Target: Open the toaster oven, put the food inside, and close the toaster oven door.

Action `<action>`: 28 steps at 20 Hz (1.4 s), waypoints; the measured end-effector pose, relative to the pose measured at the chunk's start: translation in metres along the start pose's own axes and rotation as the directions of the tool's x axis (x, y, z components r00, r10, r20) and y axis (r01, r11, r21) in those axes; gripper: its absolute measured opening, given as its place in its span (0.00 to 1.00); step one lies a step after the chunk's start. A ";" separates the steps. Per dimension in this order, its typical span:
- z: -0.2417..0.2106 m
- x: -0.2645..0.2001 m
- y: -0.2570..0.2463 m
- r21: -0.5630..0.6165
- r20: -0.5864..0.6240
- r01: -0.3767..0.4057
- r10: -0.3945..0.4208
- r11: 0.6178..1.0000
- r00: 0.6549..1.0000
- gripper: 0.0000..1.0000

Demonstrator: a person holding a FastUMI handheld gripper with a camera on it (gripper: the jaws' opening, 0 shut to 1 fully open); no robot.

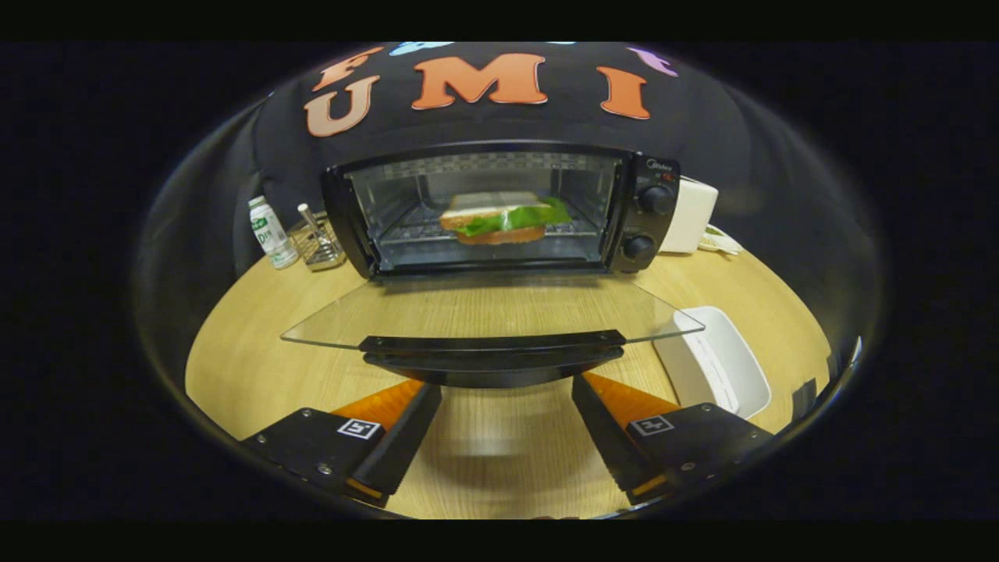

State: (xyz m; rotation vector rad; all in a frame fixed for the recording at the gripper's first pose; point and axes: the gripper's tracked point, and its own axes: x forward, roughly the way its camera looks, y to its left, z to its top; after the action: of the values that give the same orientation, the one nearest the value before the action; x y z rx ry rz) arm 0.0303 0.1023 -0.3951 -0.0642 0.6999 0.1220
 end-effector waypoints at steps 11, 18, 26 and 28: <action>0.115 0.001 0.002 0.029 0.167 -0.005 0.000 1.000 0.986 1.00; 0.155 -0.005 0.011 0.044 0.233 -0.029 0.018 0.999 0.972 0.99; 0.177 -0.052 0.003 -0.001 0.261 -0.023 0.023 1.000 0.965 1.00; 0.195 -0.071 0.001 -0.003 0.287 -0.026 0.026 1.000 0.958 0.99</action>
State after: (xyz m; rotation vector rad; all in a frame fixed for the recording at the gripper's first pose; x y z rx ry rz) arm 0.1012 0.1169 -0.2003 -0.0359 0.4105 0.1529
